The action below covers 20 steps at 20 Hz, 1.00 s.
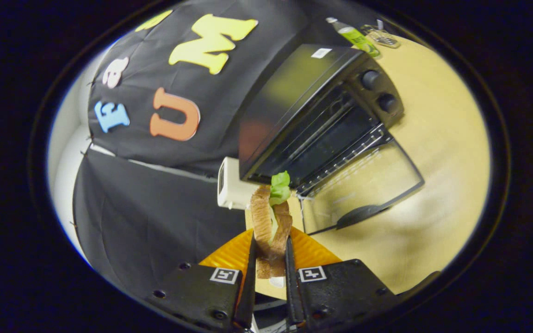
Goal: Open the toaster oven, put the food inside, and close the toaster oven door.
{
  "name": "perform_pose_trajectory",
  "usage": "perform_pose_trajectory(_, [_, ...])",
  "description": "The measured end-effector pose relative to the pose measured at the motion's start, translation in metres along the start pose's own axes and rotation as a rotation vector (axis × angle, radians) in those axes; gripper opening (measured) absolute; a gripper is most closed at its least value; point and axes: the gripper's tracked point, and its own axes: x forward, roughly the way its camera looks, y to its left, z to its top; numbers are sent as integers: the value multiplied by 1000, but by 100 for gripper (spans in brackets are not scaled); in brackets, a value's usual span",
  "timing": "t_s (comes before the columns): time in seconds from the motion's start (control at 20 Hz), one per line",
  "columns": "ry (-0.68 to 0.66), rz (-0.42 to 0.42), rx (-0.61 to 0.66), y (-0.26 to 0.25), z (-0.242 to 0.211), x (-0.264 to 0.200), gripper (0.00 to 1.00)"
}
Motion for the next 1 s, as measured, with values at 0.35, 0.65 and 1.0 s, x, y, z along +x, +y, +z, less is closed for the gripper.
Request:
perform_pose_trajectory(0.35, [-221, 86, 216, -44, 67, 62, 33])
perform_pose_trajectory(0.65, [-363, 144, 338, -53, 97, 109, 33])
perform_pose_trajectory(1.0, [-416, 65, 323, -54, 98, 131, 55])
